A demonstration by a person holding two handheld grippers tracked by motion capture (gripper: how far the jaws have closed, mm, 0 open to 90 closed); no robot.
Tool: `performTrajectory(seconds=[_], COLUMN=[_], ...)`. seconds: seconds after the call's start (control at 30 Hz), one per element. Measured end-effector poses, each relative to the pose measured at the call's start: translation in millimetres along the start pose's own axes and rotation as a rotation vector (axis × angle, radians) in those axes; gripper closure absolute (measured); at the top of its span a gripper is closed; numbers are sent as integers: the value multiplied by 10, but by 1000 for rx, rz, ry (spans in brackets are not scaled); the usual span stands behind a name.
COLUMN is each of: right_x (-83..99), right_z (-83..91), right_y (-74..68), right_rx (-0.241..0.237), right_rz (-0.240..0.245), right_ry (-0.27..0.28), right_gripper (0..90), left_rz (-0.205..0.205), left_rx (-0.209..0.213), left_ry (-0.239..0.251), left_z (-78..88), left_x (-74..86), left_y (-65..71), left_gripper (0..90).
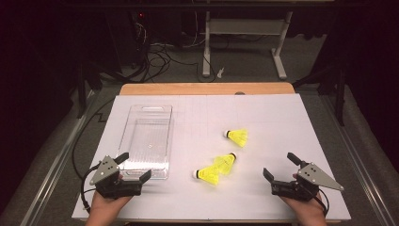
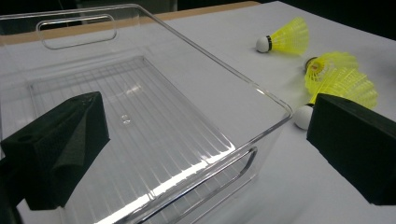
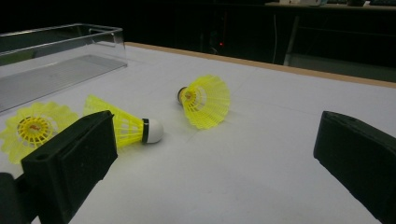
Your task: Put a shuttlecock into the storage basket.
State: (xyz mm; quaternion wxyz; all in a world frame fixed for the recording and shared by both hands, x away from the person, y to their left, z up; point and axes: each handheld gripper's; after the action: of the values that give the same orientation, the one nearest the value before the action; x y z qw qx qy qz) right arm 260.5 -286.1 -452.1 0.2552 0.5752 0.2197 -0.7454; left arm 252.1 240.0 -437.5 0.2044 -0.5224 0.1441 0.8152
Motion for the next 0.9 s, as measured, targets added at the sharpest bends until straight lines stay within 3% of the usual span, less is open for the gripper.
performTrajectory(seconds=[0.9], right_x=[-3], right_z=[10], right_y=[-10], right_rx=[1], right_rz=[15], right_ry=[3], right_gripper=[0], left_rz=[3], left_rx=[9], left_ry=[15], left_z=[9], left_x=[-6], left_y=[4], left_gripper=[5])
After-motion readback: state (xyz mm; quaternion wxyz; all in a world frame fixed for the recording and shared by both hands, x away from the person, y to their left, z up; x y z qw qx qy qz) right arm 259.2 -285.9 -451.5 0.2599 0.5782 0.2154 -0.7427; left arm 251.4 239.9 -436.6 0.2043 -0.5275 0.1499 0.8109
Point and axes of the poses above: each handheld gripper's, and its own axes: z roughly backward along the jaws, x roughly out of its underside, y roughly to its right, and after that the axes turned 9 degrees about -x, right-handed
